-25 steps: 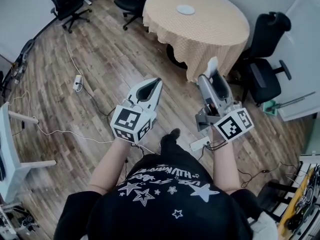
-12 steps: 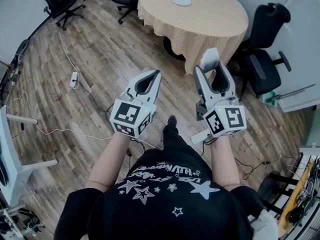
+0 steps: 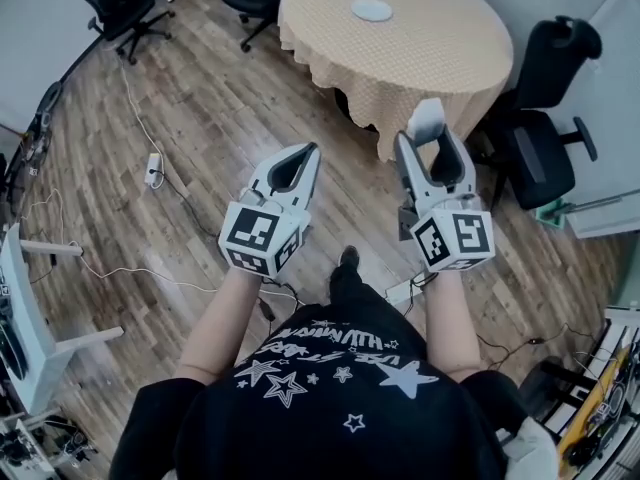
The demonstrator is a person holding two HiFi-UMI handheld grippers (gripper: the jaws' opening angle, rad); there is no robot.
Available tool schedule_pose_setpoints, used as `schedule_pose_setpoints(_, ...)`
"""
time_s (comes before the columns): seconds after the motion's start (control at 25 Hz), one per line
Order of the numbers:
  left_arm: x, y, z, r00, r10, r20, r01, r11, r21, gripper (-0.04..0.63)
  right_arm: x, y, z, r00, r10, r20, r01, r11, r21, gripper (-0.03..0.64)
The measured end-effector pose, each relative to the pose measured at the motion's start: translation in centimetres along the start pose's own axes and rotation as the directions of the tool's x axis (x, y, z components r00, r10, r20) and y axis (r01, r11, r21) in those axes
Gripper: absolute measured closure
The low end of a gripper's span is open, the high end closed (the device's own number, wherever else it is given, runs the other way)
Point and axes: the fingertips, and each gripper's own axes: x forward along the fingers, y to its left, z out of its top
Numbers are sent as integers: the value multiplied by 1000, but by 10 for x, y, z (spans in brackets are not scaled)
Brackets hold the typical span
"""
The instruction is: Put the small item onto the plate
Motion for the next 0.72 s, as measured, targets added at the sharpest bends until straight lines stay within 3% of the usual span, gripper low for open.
schedule_pose_setpoints(0.44, 94, 28, 9, 999, 38, -19, -38, 999, 8, 595, 69, -77, -11, 1000, 14, -18, -14, 999, 29, 314)
schedule_pose_setpoints(0.72, 117, 44, 14, 995, 97, -21, -97, 995, -3, 595, 80, -108, -20, 999, 7, -38, -5, 999, 49, 314)
